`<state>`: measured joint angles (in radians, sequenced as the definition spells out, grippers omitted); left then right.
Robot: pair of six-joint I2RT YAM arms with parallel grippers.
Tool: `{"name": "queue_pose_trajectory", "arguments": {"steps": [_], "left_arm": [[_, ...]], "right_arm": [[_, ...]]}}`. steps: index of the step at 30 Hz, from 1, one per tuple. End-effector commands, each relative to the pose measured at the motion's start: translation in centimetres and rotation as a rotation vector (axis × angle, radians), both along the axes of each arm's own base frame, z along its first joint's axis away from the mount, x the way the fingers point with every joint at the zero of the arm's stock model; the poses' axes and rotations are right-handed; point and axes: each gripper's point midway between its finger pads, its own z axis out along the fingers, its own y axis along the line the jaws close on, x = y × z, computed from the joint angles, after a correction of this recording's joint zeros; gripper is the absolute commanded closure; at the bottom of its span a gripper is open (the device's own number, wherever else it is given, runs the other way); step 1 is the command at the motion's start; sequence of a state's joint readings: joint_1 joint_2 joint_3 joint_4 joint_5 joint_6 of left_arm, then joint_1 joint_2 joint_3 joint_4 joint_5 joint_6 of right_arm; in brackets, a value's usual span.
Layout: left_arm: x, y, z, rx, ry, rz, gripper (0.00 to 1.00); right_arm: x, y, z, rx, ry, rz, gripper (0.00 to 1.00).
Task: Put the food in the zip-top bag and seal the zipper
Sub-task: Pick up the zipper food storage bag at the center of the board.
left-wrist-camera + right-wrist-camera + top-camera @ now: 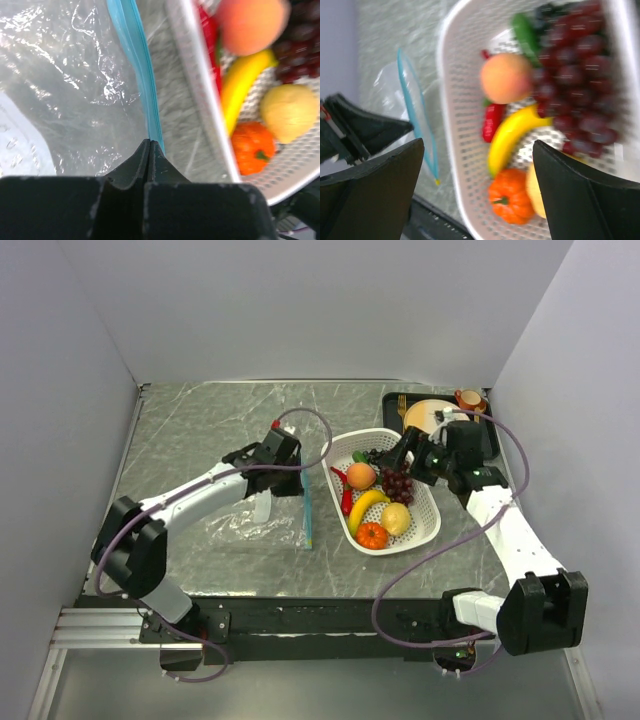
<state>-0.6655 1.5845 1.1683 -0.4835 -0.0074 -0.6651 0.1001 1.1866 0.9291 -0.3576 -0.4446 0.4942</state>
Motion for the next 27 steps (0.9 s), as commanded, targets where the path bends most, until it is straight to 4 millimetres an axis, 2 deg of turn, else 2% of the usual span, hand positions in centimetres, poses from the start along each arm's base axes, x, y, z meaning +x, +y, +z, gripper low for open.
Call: {"name": "queue_pose_trajectory", "arguments": {"steps": [1, 2, 3, 4, 7, 11, 12, 16, 27], "left_arm": [[0.8, 0.2, 4.7, -0.031, -0.099, 0.006, 0.98], [0.7, 0.3, 5.2, -0.033, -0.105, 0.004, 0.98], [0.7, 0.4, 5.7, -0.037, -0.113, 0.007, 0.98], [0.6, 0.4, 6.2, -0.05, -0.119, 0.0, 0.97], [0.3, 0.6, 8.2, -0.084, -0.153, 0.005, 0.96], [0.1, 1.2, 9.2, -0.093, -0.177, 0.022, 0.95], [0.0, 1.1, 9.3, -0.096, -0.178, 0.02, 0.95], [-0.2, 1.4, 9.7, -0.102, -0.186, 0.021, 0.95], [-0.5, 2.0, 9.7, -0.096, -0.196, 0.029, 0.94]], "right_arm": [[-0.1, 3.8, 3.7, 0.095, -0.091, 0.104, 0.12], [-0.3, 4.5, 3.8, 0.102, -0.091, 0.128, 0.16], [-0.3, 4.9, 3.9, 0.11, -0.09, 0.134, 0.27], [-0.2, 5.3, 3.9, 0.13, -0.084, 0.131, 0.28], [-0.5, 7.0, 4.3, 0.162, -0.09, 0.178, 0.3], [-0.7, 10.1, 4.7, 0.168, -0.091, 0.257, 0.32], [-1.1, 11.6, 3.9, 0.162, -0.065, 0.293, 0.32], [-1.2, 14.3, 2.9, 0.145, -0.037, 0.337, 0.32], [-0.6, 18.4, 1.3, 0.09, -0.018, 0.41, 0.32]]}}
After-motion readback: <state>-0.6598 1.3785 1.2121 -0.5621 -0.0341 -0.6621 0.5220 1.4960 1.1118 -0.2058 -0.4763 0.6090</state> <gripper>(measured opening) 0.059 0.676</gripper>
